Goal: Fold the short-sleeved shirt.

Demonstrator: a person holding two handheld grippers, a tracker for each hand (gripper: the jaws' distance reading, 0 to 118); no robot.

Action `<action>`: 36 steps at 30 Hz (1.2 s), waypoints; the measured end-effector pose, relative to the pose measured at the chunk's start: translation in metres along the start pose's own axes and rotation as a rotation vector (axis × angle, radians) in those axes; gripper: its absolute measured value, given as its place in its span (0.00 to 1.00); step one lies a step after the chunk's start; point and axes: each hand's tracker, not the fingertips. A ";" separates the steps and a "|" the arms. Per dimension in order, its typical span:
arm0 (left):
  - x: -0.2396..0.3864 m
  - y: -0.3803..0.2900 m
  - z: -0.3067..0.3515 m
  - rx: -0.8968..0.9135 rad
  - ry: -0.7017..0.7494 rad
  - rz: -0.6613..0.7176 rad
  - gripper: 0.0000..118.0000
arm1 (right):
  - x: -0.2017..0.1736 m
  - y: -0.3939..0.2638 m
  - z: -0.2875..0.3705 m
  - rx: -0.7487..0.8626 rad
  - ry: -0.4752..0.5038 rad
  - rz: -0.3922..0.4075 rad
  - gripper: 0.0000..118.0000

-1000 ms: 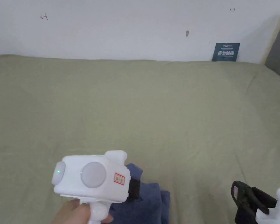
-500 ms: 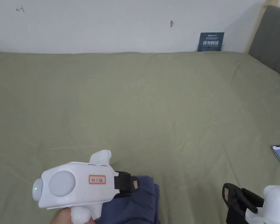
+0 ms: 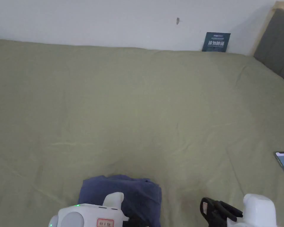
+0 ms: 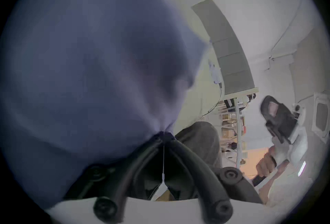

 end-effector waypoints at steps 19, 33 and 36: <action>-0.077 0.037 0.141 0.129 0.142 0.064 0.05 | 0.047 -0.034 -0.243 -0.605 0.758 -0.526 0.00; -0.123 0.062 0.079 0.082 -0.104 0.272 0.31 | 0.050 -0.034 -0.241 -0.649 0.883 -0.616 0.00; -0.117 0.060 0.086 0.074 -0.076 0.254 0.25 | 0.036 -0.019 -0.226 -0.615 0.801 -0.504 0.00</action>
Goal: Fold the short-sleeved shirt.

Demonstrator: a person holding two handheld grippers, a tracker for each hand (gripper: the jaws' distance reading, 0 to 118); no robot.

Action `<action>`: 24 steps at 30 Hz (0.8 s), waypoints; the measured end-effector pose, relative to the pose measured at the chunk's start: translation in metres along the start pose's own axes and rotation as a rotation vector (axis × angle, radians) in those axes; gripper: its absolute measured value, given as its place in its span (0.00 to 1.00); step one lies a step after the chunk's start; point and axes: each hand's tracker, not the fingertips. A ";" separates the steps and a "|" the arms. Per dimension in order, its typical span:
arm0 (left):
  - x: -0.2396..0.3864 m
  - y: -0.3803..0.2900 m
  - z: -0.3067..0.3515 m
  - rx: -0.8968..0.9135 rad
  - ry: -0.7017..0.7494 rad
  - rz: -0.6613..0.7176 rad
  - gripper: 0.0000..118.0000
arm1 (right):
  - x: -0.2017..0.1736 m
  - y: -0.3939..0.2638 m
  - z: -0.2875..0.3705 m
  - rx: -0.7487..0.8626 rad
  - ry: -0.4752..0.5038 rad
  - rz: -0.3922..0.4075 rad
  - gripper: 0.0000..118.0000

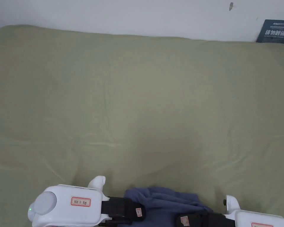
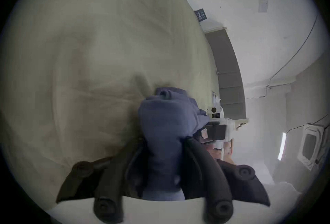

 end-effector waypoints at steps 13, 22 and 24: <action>-0.026 0.075 0.261 0.216 0.356 -0.068 0.24 | -0.072 -0.006 0.014 0.081 -0.064 0.246 0.00; -0.103 0.153 0.382 0.194 0.501 0.029 0.24 | -0.080 0.004 0.002 0.124 -0.144 0.253 0.00; -0.125 0.170 0.399 0.189 0.514 0.058 0.24 | -0.079 0.008 0.002 0.136 -0.167 0.248 0.00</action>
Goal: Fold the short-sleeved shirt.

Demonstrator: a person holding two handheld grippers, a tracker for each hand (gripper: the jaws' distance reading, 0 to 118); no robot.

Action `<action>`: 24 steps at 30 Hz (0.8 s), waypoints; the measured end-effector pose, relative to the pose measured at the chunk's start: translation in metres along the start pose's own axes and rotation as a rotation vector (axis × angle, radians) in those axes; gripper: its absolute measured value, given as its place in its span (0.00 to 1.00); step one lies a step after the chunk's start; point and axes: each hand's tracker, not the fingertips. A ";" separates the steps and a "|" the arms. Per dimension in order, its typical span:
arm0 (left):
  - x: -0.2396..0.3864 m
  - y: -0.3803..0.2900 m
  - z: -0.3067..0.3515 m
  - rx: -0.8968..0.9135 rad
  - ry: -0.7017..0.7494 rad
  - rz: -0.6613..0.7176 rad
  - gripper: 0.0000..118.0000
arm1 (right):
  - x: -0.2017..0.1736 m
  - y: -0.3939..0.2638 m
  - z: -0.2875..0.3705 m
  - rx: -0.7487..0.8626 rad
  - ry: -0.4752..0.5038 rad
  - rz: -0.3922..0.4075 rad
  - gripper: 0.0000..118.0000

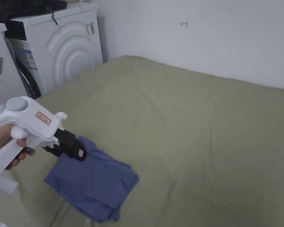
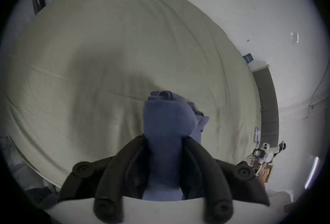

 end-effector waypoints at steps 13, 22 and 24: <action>0.028 -0.030 0.017 0.105 0.069 -0.026 1.00 | -0.001 0.010 0.017 0.023 -0.012 0.020 0.00; 0.175 -0.107 0.003 0.342 -0.061 -0.218 0.00 | -0.050 0.010 0.073 0.156 -0.022 0.173 0.00; 0.203 -0.125 0.000 0.378 -0.074 -0.263 0.00 | -0.070 0.011 0.090 0.212 -0.063 0.234 0.00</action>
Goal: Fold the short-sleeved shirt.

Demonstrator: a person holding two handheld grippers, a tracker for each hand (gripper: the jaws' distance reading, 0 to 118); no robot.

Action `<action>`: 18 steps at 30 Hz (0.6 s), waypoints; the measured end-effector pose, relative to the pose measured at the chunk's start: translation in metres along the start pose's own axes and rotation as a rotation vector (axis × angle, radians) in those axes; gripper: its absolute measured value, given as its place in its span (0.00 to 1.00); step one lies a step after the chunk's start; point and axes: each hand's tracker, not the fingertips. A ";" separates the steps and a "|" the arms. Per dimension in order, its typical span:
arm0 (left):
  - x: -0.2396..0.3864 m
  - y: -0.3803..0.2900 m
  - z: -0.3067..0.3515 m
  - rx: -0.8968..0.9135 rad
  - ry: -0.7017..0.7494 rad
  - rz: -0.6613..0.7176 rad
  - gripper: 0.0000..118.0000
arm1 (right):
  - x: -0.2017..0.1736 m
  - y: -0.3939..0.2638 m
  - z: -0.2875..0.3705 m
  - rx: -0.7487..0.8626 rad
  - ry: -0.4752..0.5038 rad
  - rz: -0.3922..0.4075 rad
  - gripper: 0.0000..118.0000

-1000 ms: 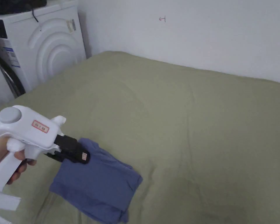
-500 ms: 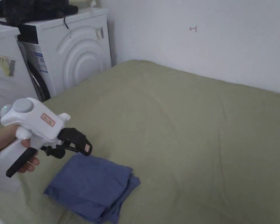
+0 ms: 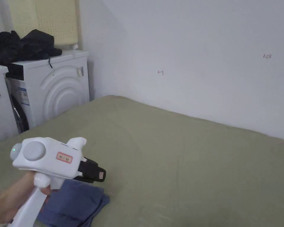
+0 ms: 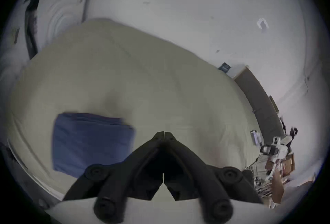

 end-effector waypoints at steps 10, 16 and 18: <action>0.255 -0.112 -0.004 0.440 0.214 -0.269 0.00 | -0.126 -0.003 0.028 0.424 -0.662 0.605 0.00; 0.323 -0.143 0.017 0.597 0.243 -0.304 0.00 | -0.152 -0.018 0.033 0.549 -0.697 0.622 0.00; 0.332 -0.150 0.018 0.604 0.296 -0.362 0.00 | -0.156 -0.020 0.035 0.564 -0.706 0.622 0.00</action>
